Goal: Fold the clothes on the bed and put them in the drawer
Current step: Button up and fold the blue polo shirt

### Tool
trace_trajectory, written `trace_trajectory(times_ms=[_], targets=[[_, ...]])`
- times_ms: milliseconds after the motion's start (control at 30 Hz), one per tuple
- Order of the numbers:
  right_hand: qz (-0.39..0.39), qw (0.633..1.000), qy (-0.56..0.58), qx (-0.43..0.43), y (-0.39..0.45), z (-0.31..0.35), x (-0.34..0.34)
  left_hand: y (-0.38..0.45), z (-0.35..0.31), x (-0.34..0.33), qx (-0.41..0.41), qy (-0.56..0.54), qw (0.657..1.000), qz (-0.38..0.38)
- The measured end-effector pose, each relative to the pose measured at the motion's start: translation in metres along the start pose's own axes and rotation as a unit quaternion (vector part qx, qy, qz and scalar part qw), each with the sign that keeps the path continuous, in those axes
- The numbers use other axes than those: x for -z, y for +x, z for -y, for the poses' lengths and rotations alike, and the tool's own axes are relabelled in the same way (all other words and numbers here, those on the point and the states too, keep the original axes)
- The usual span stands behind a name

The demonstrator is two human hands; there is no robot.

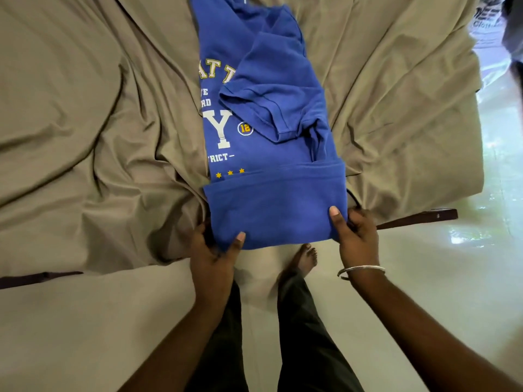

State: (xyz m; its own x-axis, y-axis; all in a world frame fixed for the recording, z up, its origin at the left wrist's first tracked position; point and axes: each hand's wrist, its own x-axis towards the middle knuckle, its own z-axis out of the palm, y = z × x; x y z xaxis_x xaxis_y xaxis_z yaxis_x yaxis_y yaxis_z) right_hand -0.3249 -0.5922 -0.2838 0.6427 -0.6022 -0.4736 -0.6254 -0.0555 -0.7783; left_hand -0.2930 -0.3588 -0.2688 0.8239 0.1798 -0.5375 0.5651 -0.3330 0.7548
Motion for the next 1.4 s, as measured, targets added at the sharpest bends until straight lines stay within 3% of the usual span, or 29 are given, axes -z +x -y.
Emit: trace_trajectory(times_ms=[100,233,400,500,633,700,733,800,833,900,1033,1100,1167,1300,1400], targets=[[0.003,0.996,0.060,-0.061,-0.015,0.003,-0.008,-0.006,-0.003,-0.010,0.080,-0.061,0.995,0.015],[-0.023,0.997,0.063,-0.042,-0.022,0.018,0.008,-0.007,-0.014,0.001,0.142,-0.113,0.982,0.042],[0.059,0.994,0.061,-0.063,0.002,0.068,0.032,-0.003,-0.070,0.024,0.068,-0.092,0.993,-0.003],[0.145,0.956,0.186,-0.173,0.022,0.120,0.033,0.026,-0.116,0.024,0.120,-0.149,0.982,-0.011],[0.117,0.899,0.337,-0.253,0.069,0.169,0.018,0.089,-0.185,0.015,0.138,-0.233,0.963,0.018],[0.086,0.908,0.339,-0.232,0.094,0.180,0.002,0.119,-0.205,0.007,0.127,-0.270,0.954,0.018],[0.061,0.934,0.291,-0.201,0.105,0.178,-0.006,0.131,-0.205,0.002,0.110,-0.262,0.959,-0.003],[0.000,0.996,0.056,-0.065,0.121,0.164,-0.022,0.143,-0.186,-0.005,0.034,-0.127,0.989,-0.066],[-0.024,0.998,-0.058,0.002,0.123,0.156,-0.029,0.143,-0.170,-0.009,-0.002,-0.034,0.995,-0.092],[-0.033,0.987,-0.143,0.064,0.117,0.138,-0.045,0.131,-0.137,-0.021,-0.028,0.090,0.989,-0.112],[-0.083,0.978,-0.153,0.114,0.102,0.128,-0.062,0.106,-0.111,-0.037,-0.021,0.121,0.986,-0.109],[-0.094,0.985,-0.113,0.085,0.102,0.134,-0.062,0.112,-0.116,-0.034,-0.006,0.098,0.989,-0.110],[-0.070,0.993,-0.078,0.050,0.104,0.136,-0.060,0.117,-0.122,-0.026,-0.014,0.098,0.991,-0.090],[-0.011,0.992,-0.090,0.082,0.091,0.134,-0.051,0.115,-0.124,-0.008,-0.051,0.106,0.990,-0.081],[-0.026,0.992,-0.068,0.104,0.076,0.137,-0.047,0.105,-0.116,0.003,-0.045,0.121,0.990,-0.059]])
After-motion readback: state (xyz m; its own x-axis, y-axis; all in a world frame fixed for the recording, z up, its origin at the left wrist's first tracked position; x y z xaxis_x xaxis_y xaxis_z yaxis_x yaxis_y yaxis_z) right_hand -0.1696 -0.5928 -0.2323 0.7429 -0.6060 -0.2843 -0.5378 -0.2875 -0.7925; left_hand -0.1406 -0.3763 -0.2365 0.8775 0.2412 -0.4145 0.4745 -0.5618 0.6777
